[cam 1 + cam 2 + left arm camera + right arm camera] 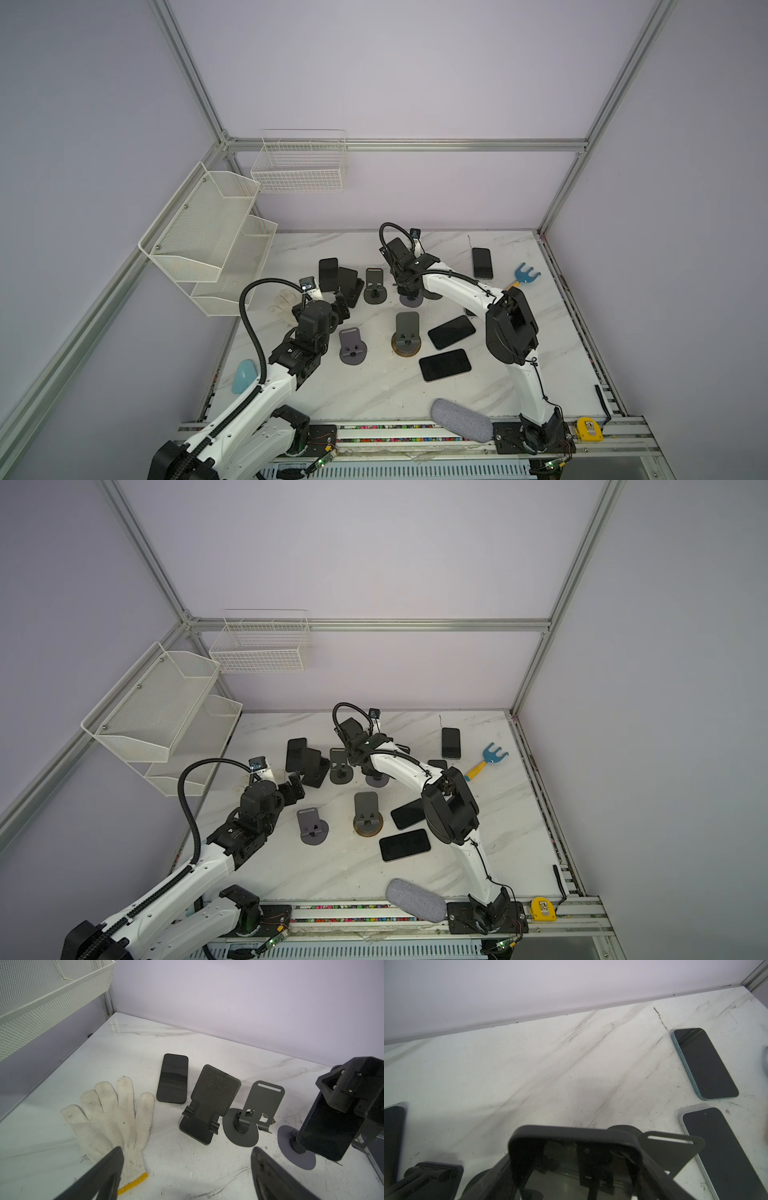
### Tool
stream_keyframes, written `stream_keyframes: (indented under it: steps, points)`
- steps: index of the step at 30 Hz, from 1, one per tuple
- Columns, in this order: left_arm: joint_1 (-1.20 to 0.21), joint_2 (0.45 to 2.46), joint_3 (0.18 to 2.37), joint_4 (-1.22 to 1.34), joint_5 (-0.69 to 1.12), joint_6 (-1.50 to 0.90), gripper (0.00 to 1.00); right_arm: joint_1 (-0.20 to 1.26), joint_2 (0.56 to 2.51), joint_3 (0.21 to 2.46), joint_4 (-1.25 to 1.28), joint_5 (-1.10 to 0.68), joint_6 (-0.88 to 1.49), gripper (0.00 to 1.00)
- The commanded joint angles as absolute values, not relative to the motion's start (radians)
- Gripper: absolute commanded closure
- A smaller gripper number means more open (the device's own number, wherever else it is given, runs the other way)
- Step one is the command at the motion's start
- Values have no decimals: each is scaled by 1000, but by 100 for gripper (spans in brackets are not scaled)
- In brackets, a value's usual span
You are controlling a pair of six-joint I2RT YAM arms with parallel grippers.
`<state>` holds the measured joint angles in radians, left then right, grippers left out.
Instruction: Remove the phone from the phone stand
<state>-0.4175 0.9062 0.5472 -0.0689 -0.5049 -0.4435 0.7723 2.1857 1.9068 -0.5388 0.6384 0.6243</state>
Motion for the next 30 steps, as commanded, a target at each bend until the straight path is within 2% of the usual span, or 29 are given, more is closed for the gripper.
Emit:
stream_keyframes:
  steps: [1, 13, 30]
  points:
    - [-417, 905, 524, -41, -515, -443, 6, 772, 2219, 1907, -540, 658, 647, 18]
    - [-417, 904, 526, -45, -508, -449, 6, 773, 2196, 1869, -517, 657, 638, 28]
    - [-417, 942, 503, -4, -531, -451, 5, 773, 2119, 1809, -410, 615, 483, 41]
